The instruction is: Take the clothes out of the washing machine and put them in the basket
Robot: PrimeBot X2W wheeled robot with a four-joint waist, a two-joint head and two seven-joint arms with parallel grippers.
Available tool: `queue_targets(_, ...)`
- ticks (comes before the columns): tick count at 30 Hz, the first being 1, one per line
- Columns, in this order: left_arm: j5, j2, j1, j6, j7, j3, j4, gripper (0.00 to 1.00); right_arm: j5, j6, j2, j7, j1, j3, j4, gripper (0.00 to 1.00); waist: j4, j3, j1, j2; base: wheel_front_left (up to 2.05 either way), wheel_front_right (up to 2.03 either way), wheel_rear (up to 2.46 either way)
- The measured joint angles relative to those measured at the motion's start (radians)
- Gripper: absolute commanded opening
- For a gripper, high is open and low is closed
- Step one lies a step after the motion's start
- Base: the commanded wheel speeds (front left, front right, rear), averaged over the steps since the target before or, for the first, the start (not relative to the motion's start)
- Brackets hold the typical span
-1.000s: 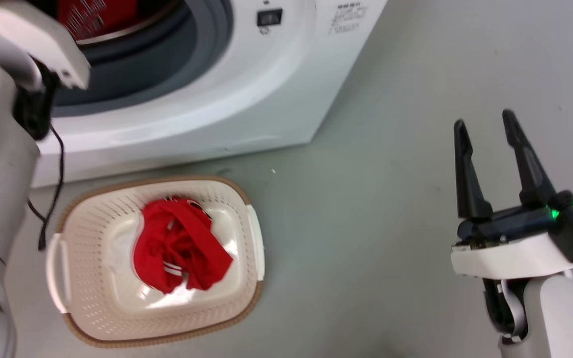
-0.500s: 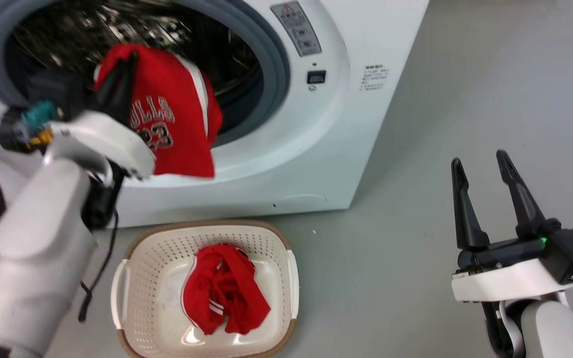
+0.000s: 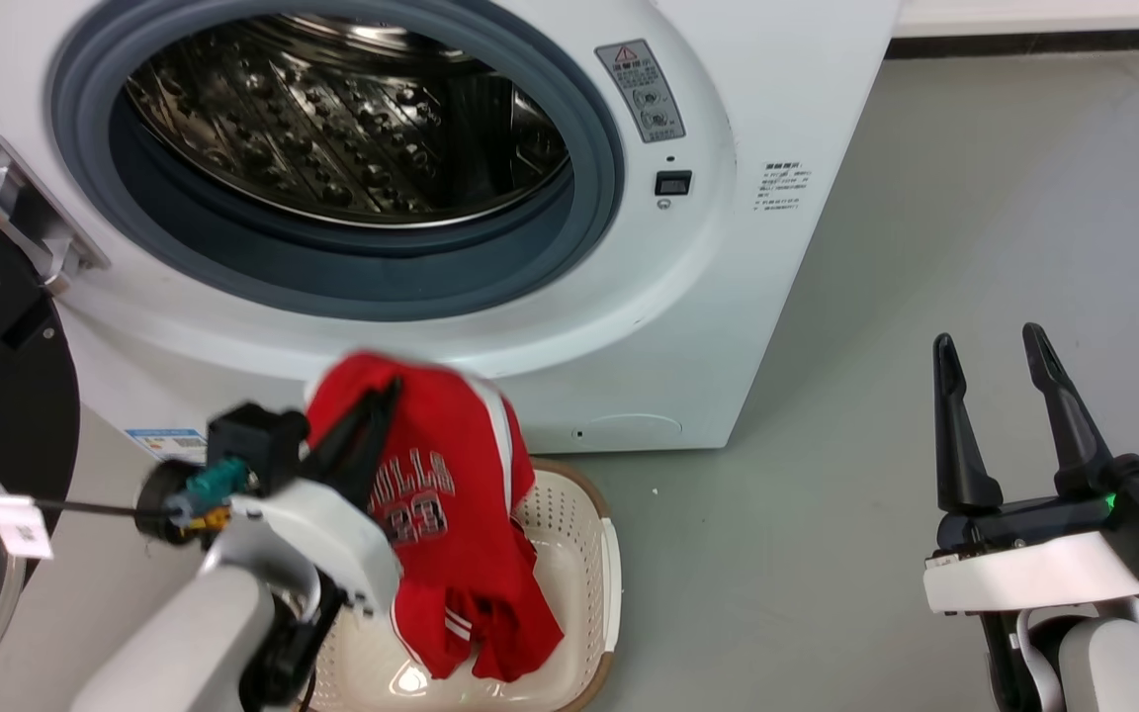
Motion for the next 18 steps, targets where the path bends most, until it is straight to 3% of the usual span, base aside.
queue_targets(7,-0.017,-0.021,0.034,-0.036,0.024,-0.045,0.142,0.0,-0.002,0.0,0.0,0.0,-0.011,0.0,-0.008,1.0,-0.011,0.056,0.0001,0.0,0.0,0.0,0.0)
queue_targets(18,-0.046,-0.123,-0.104,-0.15,-0.002,-0.055,0.589,0.0,-0.026,0.0,0.0,0.0,-0.078,-0.009,-0.048,1.0,-0.066,0.228,0.0003,0.0,0.0,0.0,0.0)
